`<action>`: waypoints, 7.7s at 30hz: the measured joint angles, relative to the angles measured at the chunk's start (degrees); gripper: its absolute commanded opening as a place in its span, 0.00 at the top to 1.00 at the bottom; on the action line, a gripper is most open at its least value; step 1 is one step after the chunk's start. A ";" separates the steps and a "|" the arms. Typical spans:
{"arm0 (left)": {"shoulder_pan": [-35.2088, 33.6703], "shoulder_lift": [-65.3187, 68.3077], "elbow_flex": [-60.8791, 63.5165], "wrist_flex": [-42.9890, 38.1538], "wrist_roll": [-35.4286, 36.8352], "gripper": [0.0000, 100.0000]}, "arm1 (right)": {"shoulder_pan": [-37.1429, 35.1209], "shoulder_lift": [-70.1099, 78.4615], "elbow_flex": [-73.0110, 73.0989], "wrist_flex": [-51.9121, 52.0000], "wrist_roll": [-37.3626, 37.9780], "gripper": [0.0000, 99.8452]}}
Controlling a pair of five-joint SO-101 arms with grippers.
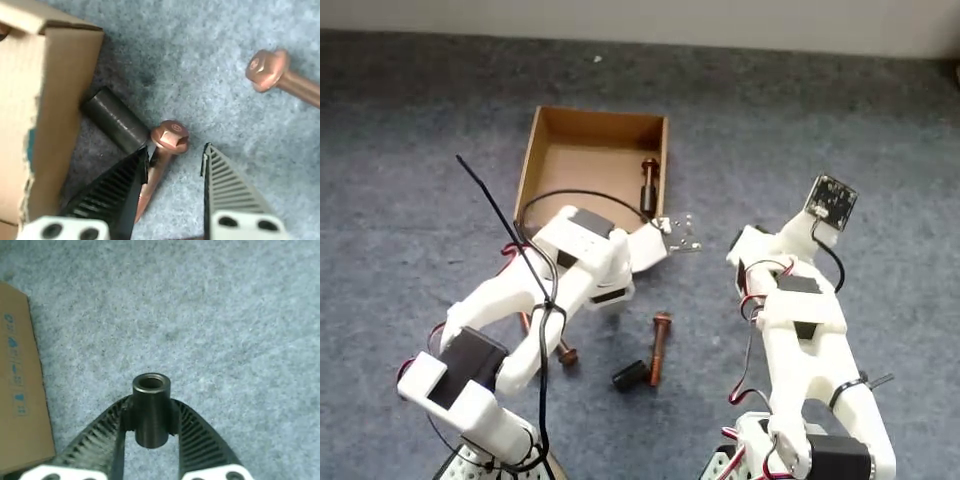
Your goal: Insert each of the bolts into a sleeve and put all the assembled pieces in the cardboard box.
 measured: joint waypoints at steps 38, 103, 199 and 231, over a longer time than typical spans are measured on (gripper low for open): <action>-2.55 -25.67 5.98 4.84 17.32 1.00 | -7.47 -21.10 8.97 4.92 5.45 1.00; 7.47 -106.90 45.27 -16.62 52.84 1.00 | -43.96 -79.21 36.04 2.81 24.62 1.00; -42.46 -107.34 63.03 8.26 31.47 0.77 | -25.85 25.41 -57.32 39.82 13.19 0.87; -42.46 -107.34 63.03 8.26 31.47 0.77 | -36.48 23.30 -34.37 27.43 -12.04 0.87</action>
